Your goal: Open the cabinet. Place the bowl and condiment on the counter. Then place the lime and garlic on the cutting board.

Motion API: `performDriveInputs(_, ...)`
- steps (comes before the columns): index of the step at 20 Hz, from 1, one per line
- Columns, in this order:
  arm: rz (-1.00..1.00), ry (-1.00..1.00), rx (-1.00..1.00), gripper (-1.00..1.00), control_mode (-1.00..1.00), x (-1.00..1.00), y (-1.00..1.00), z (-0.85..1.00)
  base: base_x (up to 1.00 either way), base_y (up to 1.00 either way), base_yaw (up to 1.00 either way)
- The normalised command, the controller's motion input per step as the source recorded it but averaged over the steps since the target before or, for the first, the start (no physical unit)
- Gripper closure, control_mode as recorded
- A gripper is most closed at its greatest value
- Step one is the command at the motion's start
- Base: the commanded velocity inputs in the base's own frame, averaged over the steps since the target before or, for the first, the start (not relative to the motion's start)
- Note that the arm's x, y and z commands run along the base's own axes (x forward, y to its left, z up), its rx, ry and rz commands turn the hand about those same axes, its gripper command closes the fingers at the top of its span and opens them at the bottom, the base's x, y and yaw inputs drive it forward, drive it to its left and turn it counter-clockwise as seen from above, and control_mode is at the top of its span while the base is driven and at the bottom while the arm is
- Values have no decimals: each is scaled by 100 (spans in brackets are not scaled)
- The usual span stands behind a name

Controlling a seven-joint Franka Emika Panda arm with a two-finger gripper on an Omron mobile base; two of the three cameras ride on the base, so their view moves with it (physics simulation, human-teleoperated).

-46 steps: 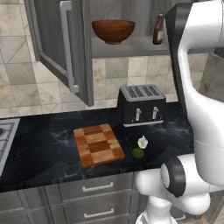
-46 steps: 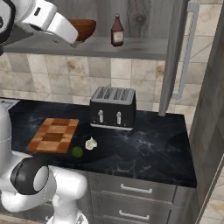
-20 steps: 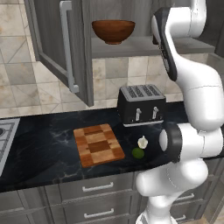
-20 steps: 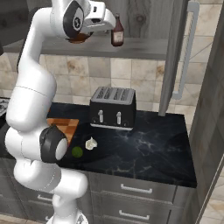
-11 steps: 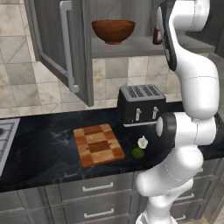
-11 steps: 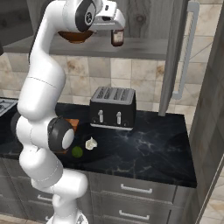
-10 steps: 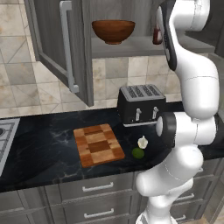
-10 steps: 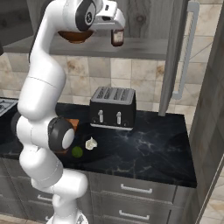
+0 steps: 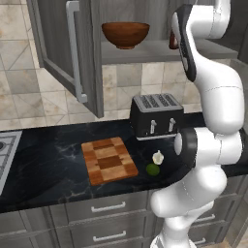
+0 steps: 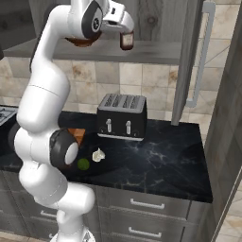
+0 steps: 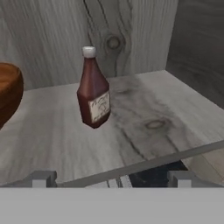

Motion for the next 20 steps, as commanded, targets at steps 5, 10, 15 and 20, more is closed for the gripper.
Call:
performDriveInputs(5,0,0,7,-100,-100,-13,22,0,0,0,0)
performDriveInputs(10,-2,-9,1,-100,-100,8,9,0,0,0,0)
performDriveInputs(15,-5,-11,-4,-100,-100,46,0,-1,0,0,0)
performDriveInputs(20,-1,-1,-2,-100,-100,33,-2,1,0,0,0)
